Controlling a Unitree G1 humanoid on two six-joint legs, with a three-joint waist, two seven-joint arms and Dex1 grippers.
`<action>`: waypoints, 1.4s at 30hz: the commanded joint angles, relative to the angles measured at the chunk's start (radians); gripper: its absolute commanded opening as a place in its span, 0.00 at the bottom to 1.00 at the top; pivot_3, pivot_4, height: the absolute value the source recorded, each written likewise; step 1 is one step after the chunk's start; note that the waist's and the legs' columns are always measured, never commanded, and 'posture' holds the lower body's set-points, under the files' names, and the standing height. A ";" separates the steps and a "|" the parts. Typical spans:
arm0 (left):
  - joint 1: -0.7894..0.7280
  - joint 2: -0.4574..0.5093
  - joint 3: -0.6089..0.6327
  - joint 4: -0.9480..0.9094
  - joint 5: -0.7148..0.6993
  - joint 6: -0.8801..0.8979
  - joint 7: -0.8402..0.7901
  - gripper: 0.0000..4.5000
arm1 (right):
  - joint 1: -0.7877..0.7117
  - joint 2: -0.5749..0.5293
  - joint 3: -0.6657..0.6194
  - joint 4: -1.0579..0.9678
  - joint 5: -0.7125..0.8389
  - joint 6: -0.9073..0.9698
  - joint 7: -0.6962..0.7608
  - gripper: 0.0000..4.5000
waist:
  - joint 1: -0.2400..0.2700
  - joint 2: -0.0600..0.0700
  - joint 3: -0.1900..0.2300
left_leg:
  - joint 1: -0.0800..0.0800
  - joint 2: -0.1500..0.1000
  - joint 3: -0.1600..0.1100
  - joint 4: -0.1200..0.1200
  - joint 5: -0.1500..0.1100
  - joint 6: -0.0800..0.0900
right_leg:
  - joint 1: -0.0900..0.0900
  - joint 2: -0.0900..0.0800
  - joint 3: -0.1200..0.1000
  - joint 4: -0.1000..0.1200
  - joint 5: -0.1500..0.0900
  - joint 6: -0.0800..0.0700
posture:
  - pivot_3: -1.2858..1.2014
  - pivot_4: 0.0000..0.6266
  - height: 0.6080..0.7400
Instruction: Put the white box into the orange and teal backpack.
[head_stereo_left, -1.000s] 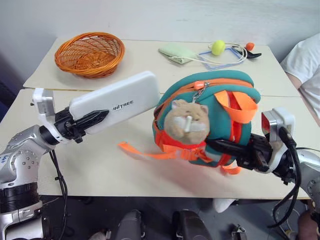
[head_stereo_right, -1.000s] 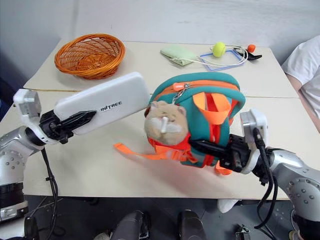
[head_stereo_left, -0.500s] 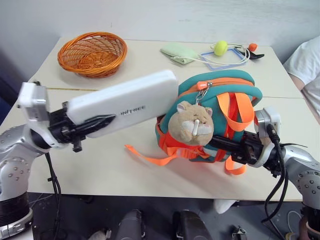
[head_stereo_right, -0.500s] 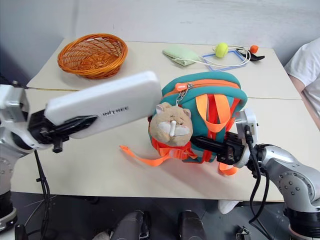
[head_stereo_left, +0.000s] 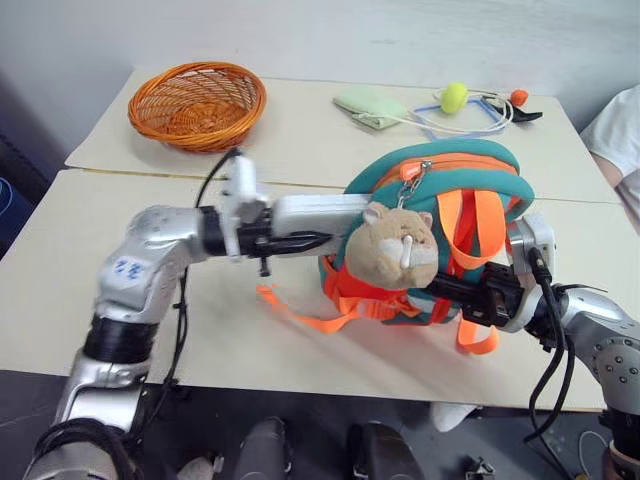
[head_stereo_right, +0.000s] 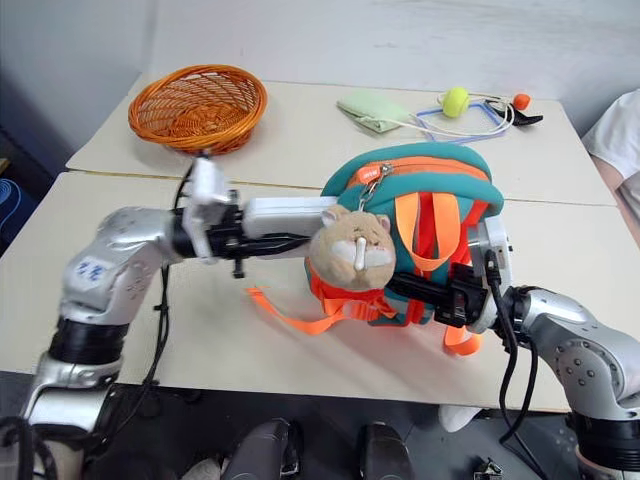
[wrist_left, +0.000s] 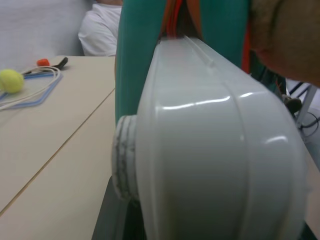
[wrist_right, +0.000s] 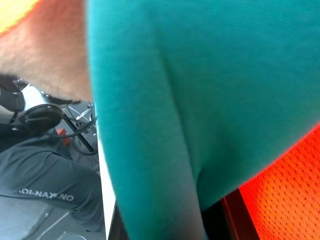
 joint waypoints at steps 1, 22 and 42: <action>-0.081 -0.085 -0.050 0.043 0.025 0.010 0.022 0.27 | 0.010 0.012 -0.005 -0.050 0.015 -0.008 -0.008 0.00 | 0.001 0.000 0.000 | 0.000 0.000 0.000 0.000 0.000 0.000 | 0.000 0.000 0.000 0.000 0.000 0.000 | 0.52 0.24 1.00; -0.023 0.222 0.167 0.091 -0.086 -0.136 -0.454 1.00 | 0.021 0.096 0.030 -0.028 -0.085 -0.088 -0.057 0.00 | -0.017 0.001 0.001 | 0.000 0.001 0.000 0.002 0.001 -0.002 | -0.001 0.001 0.000 0.000 0.000 -0.001 | 0.52 0.24 1.00; 0.140 -0.018 0.020 -0.219 0.005 -0.303 -0.165 0.80 | -0.010 0.135 0.074 0.017 -0.149 -0.125 -0.020 0.00 | -0.020 0.002 0.000 | 0.003 0.001 -0.005 0.003 0.001 -0.002 | 0.006 0.001 -0.003 -0.003 0.000 0.000 | 0.52 0.24 1.00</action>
